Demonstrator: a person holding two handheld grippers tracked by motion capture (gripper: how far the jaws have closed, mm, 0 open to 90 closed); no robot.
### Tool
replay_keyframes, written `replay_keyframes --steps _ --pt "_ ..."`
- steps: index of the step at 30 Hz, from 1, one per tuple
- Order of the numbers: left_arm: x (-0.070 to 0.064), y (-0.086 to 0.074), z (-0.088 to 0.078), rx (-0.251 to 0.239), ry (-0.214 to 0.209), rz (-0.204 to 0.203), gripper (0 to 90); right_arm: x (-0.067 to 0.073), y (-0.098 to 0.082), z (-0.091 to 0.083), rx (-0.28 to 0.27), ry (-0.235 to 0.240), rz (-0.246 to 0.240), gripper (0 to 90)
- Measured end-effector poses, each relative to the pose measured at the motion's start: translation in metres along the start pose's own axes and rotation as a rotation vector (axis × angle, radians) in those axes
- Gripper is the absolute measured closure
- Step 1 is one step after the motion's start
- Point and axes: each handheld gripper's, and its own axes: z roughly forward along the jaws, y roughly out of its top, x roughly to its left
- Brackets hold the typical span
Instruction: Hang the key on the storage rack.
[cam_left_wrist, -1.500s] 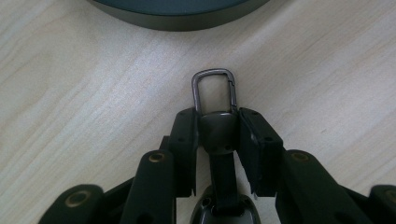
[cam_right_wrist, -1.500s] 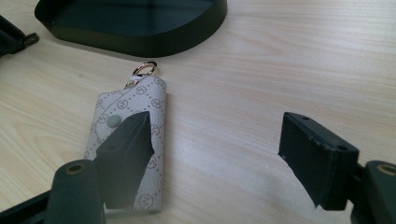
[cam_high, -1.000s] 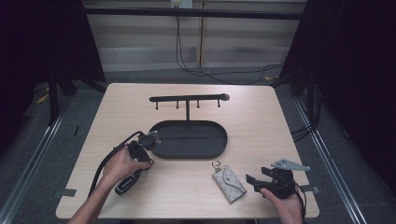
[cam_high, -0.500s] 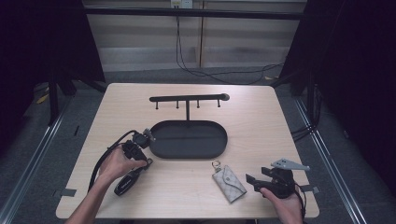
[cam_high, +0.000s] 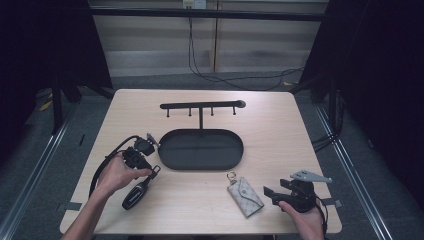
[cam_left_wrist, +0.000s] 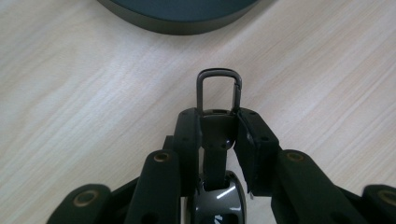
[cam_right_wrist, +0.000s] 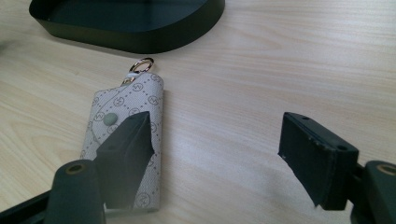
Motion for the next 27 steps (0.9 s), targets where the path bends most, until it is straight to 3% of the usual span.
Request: replay_keyframes --steps 9,21,27 --pt "0.003 -0.006 -0.024 -0.053 -0.003 -0.014 70.8 0.000 0.000 0.000 0.000 0.000 0.002 26.2" --pt "0.005 -0.009 -0.039 -0.080 0.008 -0.019 70.7 -0.002 0.000 0.000 -0.009 -0.005 0.009 25.2" --pt "0.003 -0.010 -0.049 -0.085 0.001 0.004 70.8 -0.001 0.000 -0.001 -0.016 0.002 0.002 22.0"
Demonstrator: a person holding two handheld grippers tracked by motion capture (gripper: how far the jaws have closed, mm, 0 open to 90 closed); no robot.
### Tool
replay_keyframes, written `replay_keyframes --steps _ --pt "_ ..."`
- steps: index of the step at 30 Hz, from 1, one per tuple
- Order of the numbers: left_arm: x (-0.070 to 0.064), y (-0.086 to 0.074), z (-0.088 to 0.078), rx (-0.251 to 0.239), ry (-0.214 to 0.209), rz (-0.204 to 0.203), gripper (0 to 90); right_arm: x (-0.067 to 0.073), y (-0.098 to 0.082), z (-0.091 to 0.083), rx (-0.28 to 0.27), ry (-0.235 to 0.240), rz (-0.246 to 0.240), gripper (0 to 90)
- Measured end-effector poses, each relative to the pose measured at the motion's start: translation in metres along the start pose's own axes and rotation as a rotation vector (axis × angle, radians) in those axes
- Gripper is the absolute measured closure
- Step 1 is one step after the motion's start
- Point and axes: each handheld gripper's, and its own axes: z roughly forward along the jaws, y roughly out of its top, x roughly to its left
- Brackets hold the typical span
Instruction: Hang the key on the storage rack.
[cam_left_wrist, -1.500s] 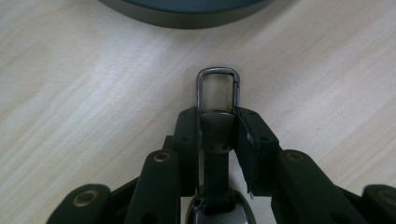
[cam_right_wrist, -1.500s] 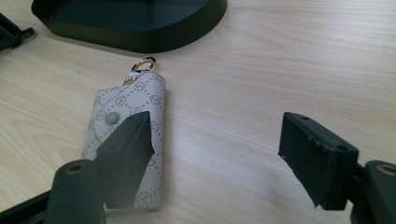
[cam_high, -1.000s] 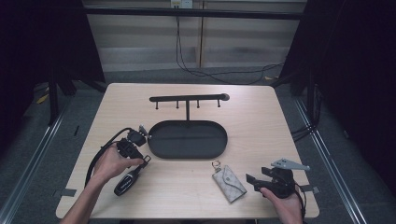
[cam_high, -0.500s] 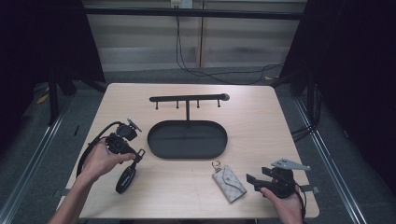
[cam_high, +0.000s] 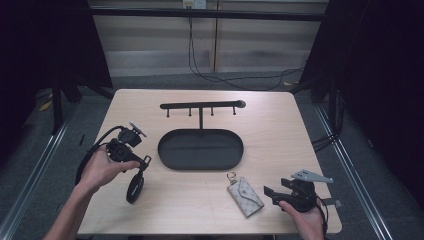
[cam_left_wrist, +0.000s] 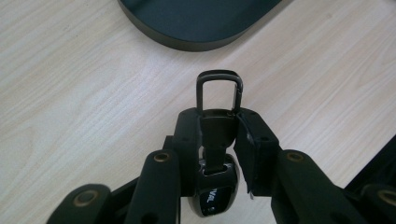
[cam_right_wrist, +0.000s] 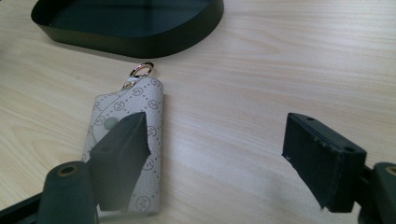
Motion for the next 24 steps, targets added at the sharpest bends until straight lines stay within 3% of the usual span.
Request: replay_keyframes --steps 24 --pt "-0.011 0.011 -0.028 -0.010 0.040 0.055 70.7 0.000 0.001 0.000 0.001 0.006 -0.003 18.7"
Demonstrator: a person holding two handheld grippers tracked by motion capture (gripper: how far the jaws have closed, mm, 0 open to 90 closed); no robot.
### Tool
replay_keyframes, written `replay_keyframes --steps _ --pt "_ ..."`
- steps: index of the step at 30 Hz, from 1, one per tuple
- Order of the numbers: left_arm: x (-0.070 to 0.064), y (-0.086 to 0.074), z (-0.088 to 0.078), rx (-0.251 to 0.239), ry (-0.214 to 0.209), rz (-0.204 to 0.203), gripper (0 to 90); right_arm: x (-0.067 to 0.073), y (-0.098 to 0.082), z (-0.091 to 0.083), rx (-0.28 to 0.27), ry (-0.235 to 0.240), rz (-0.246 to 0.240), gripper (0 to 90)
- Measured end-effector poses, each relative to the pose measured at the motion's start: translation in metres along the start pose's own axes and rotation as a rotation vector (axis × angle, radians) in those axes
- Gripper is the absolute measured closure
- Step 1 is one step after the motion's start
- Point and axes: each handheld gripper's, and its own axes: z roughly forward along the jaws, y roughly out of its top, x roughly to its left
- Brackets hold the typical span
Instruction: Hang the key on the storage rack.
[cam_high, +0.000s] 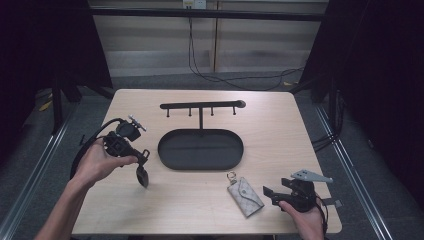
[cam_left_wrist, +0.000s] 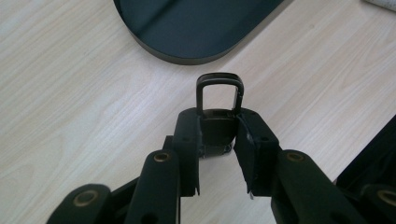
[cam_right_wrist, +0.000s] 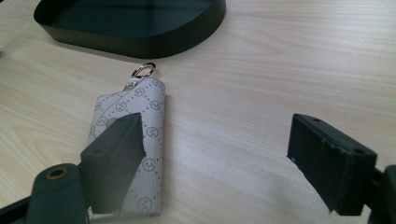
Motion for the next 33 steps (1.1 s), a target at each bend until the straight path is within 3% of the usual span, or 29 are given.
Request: replay_keyframes --steps 11,21,24,29,33 --pt "-0.002 0.014 -0.009 0.036 0.011 0.010 70.7 0.000 0.000 0.000 0.002 -0.004 0.001 18.9" --pt "-0.001 0.030 -0.013 0.064 0.018 -0.016 70.7 0.000 -0.001 0.000 0.010 -0.005 0.003 19.2" --pt "-0.007 0.040 -0.016 0.077 0.043 -0.008 70.7 0.000 -0.001 0.000 0.010 -0.003 0.003 19.2" --pt "-0.009 0.047 -0.018 0.105 0.029 0.003 70.7 0.001 -0.001 0.001 0.010 0.001 0.005 19.0" --pt "-0.009 0.054 -0.023 0.098 0.035 -0.010 70.7 0.001 -0.001 0.001 0.012 0.003 0.007 19.0"
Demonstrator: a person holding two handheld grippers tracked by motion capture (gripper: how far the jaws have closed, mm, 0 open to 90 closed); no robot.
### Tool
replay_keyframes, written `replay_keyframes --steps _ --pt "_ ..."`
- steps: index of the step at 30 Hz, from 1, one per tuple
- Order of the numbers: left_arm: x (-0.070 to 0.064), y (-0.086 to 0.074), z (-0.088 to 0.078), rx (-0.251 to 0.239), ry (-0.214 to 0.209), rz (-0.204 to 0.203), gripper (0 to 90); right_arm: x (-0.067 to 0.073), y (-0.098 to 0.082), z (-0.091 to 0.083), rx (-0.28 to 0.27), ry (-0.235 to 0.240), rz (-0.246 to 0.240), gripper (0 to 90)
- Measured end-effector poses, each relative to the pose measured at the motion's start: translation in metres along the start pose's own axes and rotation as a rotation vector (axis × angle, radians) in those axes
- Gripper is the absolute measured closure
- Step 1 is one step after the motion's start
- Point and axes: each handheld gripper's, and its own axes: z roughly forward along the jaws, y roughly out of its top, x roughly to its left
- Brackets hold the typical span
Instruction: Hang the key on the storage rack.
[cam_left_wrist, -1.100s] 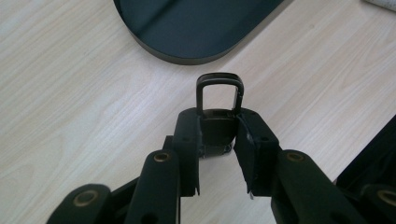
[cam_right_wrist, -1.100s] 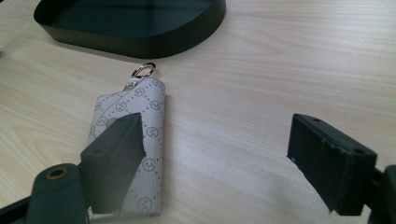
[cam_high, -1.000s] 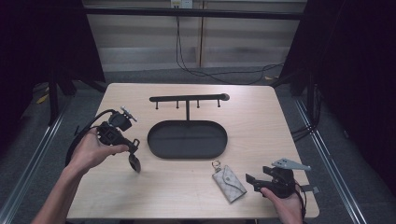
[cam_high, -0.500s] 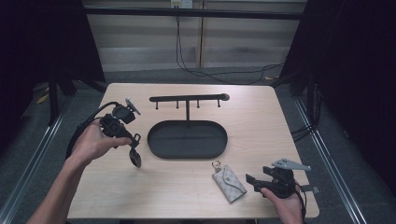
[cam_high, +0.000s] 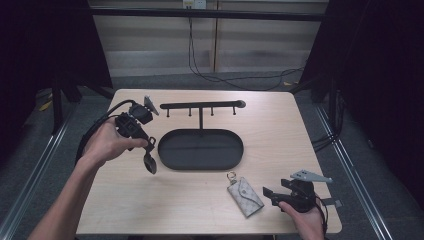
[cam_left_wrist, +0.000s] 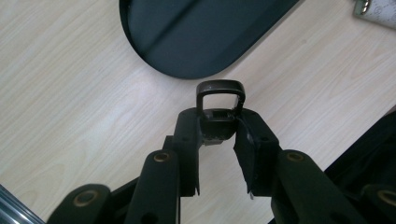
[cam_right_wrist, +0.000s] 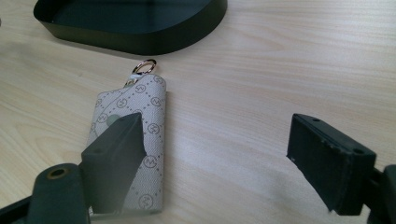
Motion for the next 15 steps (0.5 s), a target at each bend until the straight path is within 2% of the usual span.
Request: replay_keyframes --steps 2,3,5,7,9,11,15 --pt "0.000 0.004 -0.002 0.016 0.007 0.006 70.7 0.000 0.000 0.000 0.000 0.001 -0.001 19.0" --pt "0.000 0.005 -0.003 0.005 0.014 0.003 70.7 0.000 0.000 0.000 0.000 0.002 -0.001 19.0" --pt "0.001 0.008 -0.003 0.012 -0.001 0.008 70.7 0.000 0.000 0.000 0.001 0.003 0.001 19.0" --pt "0.002 0.011 -0.001 0.020 0.004 0.007 70.7 0.000 0.000 0.000 0.001 0.001 0.000 19.0" --pt "0.002 0.014 -0.003 0.007 -0.009 0.006 70.7 0.000 0.000 0.000 0.001 0.002 -0.001 19.0" --pt "0.002 0.017 -0.004 0.021 0.002 0.013 70.7 0.000 0.000 0.001 0.003 0.004 0.001 19.0" --pt "0.006 0.023 -0.008 0.004 0.007 -0.011 70.7 0.000 0.000 0.002 0.007 0.007 0.001 19.0"
